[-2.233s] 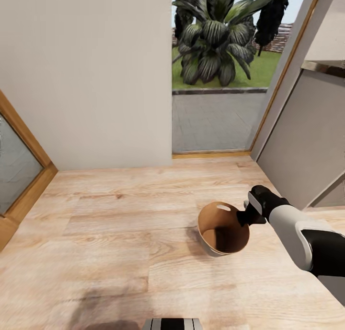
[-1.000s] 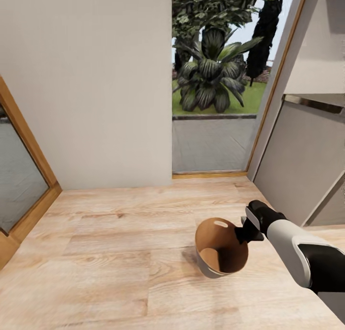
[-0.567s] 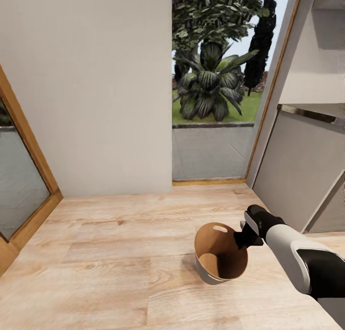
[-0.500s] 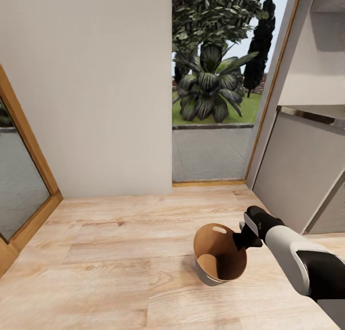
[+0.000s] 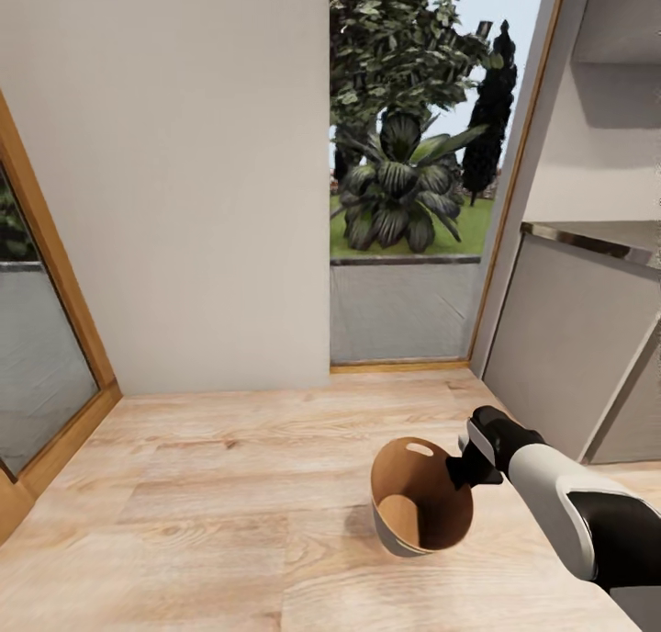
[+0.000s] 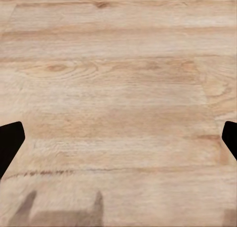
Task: Put the three can of soda from the living room inside the tash can in the kitchen.
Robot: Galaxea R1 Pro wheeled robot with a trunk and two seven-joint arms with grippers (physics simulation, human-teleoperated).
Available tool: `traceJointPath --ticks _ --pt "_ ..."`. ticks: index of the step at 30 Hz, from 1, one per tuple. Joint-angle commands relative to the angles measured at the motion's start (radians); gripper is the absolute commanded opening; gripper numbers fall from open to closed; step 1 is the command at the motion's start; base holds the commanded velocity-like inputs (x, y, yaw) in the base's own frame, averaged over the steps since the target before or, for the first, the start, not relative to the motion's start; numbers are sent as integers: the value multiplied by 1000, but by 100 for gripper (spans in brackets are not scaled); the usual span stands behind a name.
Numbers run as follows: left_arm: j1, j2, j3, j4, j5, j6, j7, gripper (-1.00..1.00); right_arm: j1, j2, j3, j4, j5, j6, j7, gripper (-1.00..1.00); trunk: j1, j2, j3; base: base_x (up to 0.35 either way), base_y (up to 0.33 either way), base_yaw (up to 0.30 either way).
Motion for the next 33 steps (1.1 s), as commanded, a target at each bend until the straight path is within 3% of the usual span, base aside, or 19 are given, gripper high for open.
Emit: traceJointPath --ticks 1,7,15,17,21,28,31,33 --pt "0 0 0 0 0 0 0 100 1 0 -11 0 -18 0 0 -100 0 0 4 0 0 0" --pt "0 0 0 1 1 0 0 100 5 0 -11 -3 -17 0 1 -100 -3 2 27 0 0 0" --pt "-4 1 2 5 5 3 0 100 11 0 -11 -5 -16 0 1 -100 -34 58 52 0 0 0" --pt "-8 1 5 5 7 30 0 100 14 0 -11 -7 -15 0 1 -100 -41 72 59 0 0 0" --pt "-60 3 12 -5 13 162 3 100 17 -1 -10 -10 -13 0 2 -100 -57 100 71 0 0 0" --pt "-226 7 17 -9 14 390 9 100 24 0 -10 -10 -12 0 1 -100 -84 149 93 0 0 0" --pt "-336 29 19 -7 16 509 13 100 31 1 -9 -8 -13 -13 0 -100 -95 170 103 0 0 0" --pt "-380 34 20 -8 17 544 13 100 34 5 -9 -6 -12 -23 0 -100 -103 184 109 0 0 0"
